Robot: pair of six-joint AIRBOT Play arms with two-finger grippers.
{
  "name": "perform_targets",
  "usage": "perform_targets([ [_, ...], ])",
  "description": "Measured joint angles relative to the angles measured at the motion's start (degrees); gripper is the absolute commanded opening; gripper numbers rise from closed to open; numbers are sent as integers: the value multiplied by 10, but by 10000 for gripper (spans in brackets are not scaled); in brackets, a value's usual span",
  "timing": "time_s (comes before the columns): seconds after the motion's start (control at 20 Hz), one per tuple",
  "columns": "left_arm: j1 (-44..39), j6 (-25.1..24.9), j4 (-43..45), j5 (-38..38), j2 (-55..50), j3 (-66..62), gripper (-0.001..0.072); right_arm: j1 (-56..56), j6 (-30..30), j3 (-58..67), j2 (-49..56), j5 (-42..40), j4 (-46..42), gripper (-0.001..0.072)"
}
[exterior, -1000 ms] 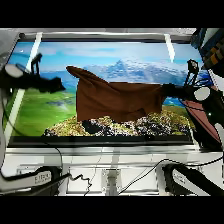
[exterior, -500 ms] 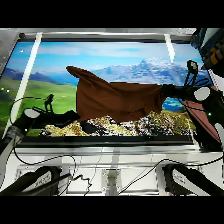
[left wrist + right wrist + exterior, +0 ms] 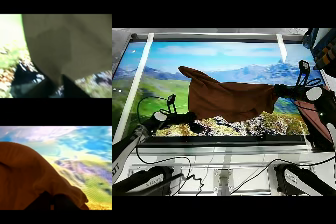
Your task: Fold the clothes and pants, and hang the long-sleeved shirts on hangers.
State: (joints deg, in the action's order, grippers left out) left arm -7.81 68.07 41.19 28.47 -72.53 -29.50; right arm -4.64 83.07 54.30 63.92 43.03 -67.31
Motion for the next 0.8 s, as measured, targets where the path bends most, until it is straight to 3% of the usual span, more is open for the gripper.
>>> perform_targets([
  [0.4, 14, -2, 18, -90, 30, -94, 11, 0, 0, 25, -8, 6, 0, 16],
  [0.8, 119, -8, 90, -144, 200, -327, 11, 0, 0, 187, -42, 67, 21, 17],
])
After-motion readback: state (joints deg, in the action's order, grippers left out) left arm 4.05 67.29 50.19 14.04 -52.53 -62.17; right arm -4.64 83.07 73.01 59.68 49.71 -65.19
